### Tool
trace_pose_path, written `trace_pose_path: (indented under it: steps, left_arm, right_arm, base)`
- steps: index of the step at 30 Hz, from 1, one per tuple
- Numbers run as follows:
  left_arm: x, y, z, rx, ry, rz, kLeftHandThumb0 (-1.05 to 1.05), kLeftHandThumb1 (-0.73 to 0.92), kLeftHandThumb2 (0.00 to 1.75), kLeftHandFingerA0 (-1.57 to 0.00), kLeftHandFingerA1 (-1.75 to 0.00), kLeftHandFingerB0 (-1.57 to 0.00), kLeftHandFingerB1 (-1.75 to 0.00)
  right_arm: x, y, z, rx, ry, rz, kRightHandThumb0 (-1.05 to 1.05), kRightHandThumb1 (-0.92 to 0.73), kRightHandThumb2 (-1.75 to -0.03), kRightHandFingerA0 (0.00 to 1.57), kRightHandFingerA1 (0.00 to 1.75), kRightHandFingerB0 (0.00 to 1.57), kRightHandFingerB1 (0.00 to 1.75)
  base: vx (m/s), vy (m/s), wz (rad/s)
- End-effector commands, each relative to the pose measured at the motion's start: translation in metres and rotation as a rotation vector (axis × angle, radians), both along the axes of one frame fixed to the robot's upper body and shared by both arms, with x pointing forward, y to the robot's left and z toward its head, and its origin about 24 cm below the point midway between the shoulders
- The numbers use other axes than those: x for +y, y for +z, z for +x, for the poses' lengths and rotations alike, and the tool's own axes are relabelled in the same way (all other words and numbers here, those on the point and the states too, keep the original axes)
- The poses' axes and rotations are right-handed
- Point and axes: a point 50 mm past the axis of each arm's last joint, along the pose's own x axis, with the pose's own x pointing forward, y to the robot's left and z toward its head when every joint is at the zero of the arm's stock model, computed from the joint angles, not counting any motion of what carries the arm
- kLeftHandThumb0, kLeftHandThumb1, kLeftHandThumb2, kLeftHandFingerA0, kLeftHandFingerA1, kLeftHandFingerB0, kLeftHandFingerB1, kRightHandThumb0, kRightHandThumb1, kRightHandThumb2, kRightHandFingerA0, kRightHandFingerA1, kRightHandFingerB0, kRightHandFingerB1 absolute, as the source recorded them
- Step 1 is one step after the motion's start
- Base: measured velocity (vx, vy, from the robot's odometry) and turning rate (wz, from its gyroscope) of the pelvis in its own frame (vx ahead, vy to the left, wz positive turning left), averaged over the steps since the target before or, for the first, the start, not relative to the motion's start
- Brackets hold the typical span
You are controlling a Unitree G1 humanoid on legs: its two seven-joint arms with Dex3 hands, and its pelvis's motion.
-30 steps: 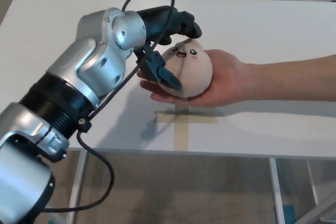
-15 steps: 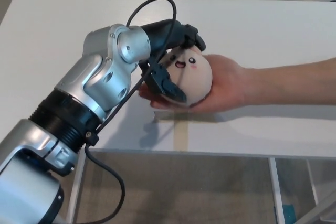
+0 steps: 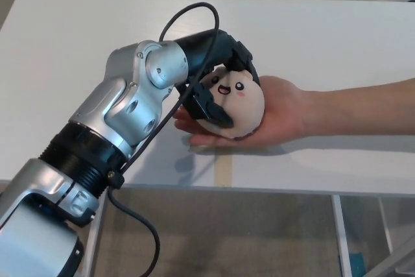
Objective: Use the left hand to take the pink dumpling toy on a person's hand and put it on the desk.
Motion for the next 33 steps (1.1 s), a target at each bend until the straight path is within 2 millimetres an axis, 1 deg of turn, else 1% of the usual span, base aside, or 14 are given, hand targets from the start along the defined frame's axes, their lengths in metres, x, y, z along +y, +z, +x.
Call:
trace_pose_path:
  steps: [1,4,5,7,9,14,16,21,22,23,24,27,30,33]
  left_arm:
    - [0.001,-0.003,0.000,-0.040,0.005,-0.013,-0.17,0.77,0.63,-0.77,-1.23,-0.81,-0.91]
    - [0.001,-0.004,0.000,-0.039,0.005,-0.017,-0.18,0.77,0.63,-0.77,-1.22,-0.83,-0.90]
    - [0.001,-0.003,0.000,-0.038,0.006,-0.019,-0.18,0.77,0.63,-0.82,-1.06,-0.87,-0.76]
    - [0.001,-0.003,0.000,-0.038,0.005,-0.020,-0.18,0.77,0.63,-0.83,-1.05,-0.87,-0.75]
    - [0.001,-0.002,0.000,-0.042,0.004,-0.019,-0.19,0.77,0.63,-0.80,-1.11,-0.86,-0.78]
    - [-0.001,0.002,0.001,-0.060,-0.001,-0.017,-0.19,0.76,0.63,-0.77,-1.17,-0.86,-0.80]
    - [-0.002,0.004,0.001,-0.070,-0.005,-0.020,-0.19,0.76,0.64,-0.72,-1.30,-0.81,-0.88]
    - [-0.002,0.005,0.001,-0.076,-0.010,-0.028,-0.19,0.77,0.62,-0.70,-1.33,-0.80,-0.93]
    - [-0.002,0.007,0.001,-0.081,-0.011,-0.031,-0.20,0.77,0.62,-0.75,-1.27,-0.83,-0.87]
    - [-0.002,0.008,0.001,-0.084,-0.011,-0.033,-0.20,0.77,0.62,-0.75,-1.27,-0.83,-0.87]
    - [-0.002,0.011,0.001,-0.091,-0.014,-0.039,-0.20,0.76,0.63,-0.73,-1.29,-0.85,-0.80]
    - [-0.002,0.015,0.001,-0.099,-0.022,-0.054,-0.20,0.77,0.62,-0.72,-1.29,-0.84,-0.80]
    - [-0.001,0.025,0.001,-0.105,-0.039,-0.103,-0.18,0.77,0.64,-0.67,-1.34,-0.81,-0.88]
    - [-0.002,0.029,0.002,-0.116,-0.043,-0.118,-0.18,0.78,0.64,-0.76,-1.19,-0.84,-0.79]
  right_arm:
    - [-0.002,-0.001,-0.003,0.013,-0.012,0.013,-0.27,-0.65,-0.60,0.43,0.39,0.40,0.38]
    - [-0.001,-0.002,-0.004,0.013,-0.010,0.016,-0.27,-0.65,-0.60,0.42,0.39,0.40,0.38]
    - [-0.001,-0.002,-0.003,0.012,-0.009,0.016,-0.27,-0.65,-0.60,0.42,0.39,0.40,0.38]
    - [-0.001,-0.001,-0.003,0.009,-0.009,0.014,-0.27,-0.65,-0.60,0.42,0.39,0.40,0.38]
    - [-0.002,-0.001,-0.002,0.008,-0.007,0.013,-0.27,-0.65,-0.60,0.42,0.39,0.40,0.38]
    - [-0.002,0.000,-0.001,0.005,-0.007,0.015,-0.27,-0.65,-0.60,0.42,0.39,0.40,0.38]
    - [-0.001,0.000,-0.001,0.007,-0.003,0.013,-0.27,-0.65,-0.60,0.42,0.39,0.40,0.38]
    - [-0.002,-0.001,-0.003,0.013,-0.003,0.013,-0.27,-0.65,-0.60,0.42,0.39,0.40,0.38]
    - [-0.002,-0.001,-0.003,0.013,-0.003,0.015,-0.27,-0.65,-0.60,0.42,0.39,0.40,0.38]
    - [-0.001,-0.001,-0.003,0.013,-0.004,0.016,-0.27,-0.65,-0.60,0.42,0.39,0.40,0.38]
    - [-0.001,-0.001,-0.002,0.013,-0.004,0.017,-0.27,-0.65,-0.60,0.42,0.39,0.40,0.38]
    - [-0.001,-0.001,-0.002,0.013,-0.005,0.020,-0.27,-0.65,-0.60,0.42,0.39,0.40,0.38]
    - [-0.001,-0.001,-0.002,0.015,-0.003,0.018,-0.27,-0.65,-0.59,0.42,0.39,0.40,0.38]
    - [-0.002,-0.001,-0.003,0.017,-0.004,0.020,-0.27,-0.65,-0.59,0.42,0.39,0.41,0.38]
  base:
    - [0.00,0.000,0.00]
    - [0.00,0.000,0.00]
    - [0.00,0.000,0.00]
    - [0.00,0.000,0.00]
    - [0.00,0.000,0.00]
    - [0.00,0.000,0.00]
    - [0.00,0.000,0.00]
    - [0.00,0.000,0.00]
    - [0.00,0.000,0.00]
    - [0.00,0.000,0.00]
    - [0.00,0.000,0.00]
    - [0.00,0.000,0.00]
    - [0.00,0.000,0.00]
    - [0.00,0.000,0.00]
